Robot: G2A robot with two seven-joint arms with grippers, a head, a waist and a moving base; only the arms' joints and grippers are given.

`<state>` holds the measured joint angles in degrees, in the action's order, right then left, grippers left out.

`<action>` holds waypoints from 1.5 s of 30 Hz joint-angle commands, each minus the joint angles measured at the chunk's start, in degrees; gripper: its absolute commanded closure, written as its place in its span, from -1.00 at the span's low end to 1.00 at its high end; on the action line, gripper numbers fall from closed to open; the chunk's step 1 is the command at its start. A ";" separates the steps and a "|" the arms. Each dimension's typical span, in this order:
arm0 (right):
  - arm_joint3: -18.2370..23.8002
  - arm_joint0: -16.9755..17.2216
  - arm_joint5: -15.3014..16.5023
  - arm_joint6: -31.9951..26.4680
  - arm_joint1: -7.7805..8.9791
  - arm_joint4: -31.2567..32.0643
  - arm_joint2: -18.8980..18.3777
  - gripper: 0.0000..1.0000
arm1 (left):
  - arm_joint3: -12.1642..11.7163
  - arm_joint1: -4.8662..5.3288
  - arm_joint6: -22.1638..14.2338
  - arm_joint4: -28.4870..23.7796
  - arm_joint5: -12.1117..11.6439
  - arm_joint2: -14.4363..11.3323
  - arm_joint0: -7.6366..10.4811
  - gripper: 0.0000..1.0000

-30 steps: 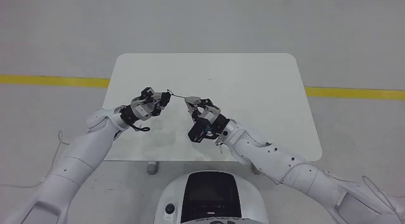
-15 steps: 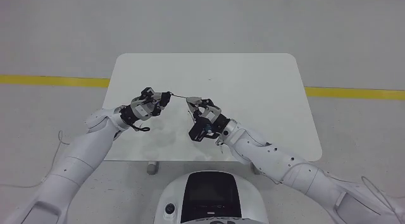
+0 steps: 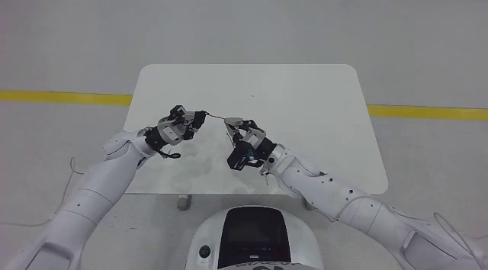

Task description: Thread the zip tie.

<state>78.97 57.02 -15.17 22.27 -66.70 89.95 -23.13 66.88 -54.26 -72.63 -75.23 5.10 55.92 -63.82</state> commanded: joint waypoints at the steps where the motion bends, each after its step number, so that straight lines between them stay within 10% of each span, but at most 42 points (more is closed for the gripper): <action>1: -0.11 0.00 0.02 -0.02 -0.06 0.00 0.02 1.00 | 0.00 0.00 0.00 0.00 0.00 0.00 0.00 1.00; 45: -2.41 -1.75 1.03 -3.05 -0.93 0.00 2.33 1.00 | 0.00 0.00 0.00 0.00 0.00 0.00 0.00 1.00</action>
<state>76.65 55.31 -14.17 19.28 -67.60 89.95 -20.82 66.88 -54.26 -72.63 -75.23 5.10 55.92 -63.82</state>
